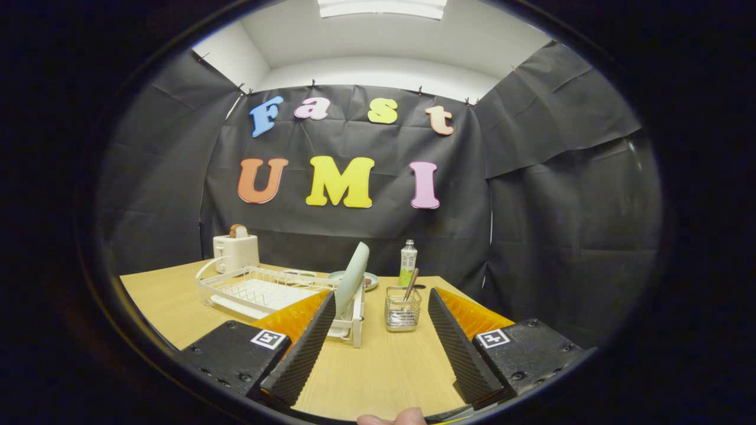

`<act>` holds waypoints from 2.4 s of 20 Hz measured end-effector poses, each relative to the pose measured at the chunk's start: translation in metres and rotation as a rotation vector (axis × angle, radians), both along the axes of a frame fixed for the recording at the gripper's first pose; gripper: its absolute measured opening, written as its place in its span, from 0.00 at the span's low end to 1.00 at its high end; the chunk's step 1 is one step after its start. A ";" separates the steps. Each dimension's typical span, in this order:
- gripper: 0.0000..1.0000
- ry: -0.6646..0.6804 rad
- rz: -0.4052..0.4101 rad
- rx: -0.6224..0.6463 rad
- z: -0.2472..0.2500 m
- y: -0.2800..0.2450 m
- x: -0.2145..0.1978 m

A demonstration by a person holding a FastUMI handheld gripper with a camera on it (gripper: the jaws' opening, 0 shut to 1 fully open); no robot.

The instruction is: Take the plate from the dish rack, then take the spoon from the basket and place it into the plate.

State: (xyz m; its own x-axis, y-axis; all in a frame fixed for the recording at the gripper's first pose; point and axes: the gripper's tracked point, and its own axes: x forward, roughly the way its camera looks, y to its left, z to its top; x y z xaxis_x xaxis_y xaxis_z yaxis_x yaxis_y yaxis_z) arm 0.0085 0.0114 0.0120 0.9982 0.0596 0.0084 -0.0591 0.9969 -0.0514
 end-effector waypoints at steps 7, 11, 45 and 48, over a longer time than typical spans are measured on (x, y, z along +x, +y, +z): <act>1.00 0.096 0.096 -0.003 0.076 0.000 0.037; 1.00 0.178 0.117 -0.072 0.132 0.003 0.070; 0.75 1.143 -0.049 -0.020 -0.004 0.066 0.271; 0.51 1.142 -0.108 -0.029 -0.006 0.063 0.272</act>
State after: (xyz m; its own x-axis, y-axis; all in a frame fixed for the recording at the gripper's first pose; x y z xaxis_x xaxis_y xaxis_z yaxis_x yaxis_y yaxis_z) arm 0.2809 0.0745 0.0065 0.4223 -0.0415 -0.9055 0.0000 0.9990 -0.0458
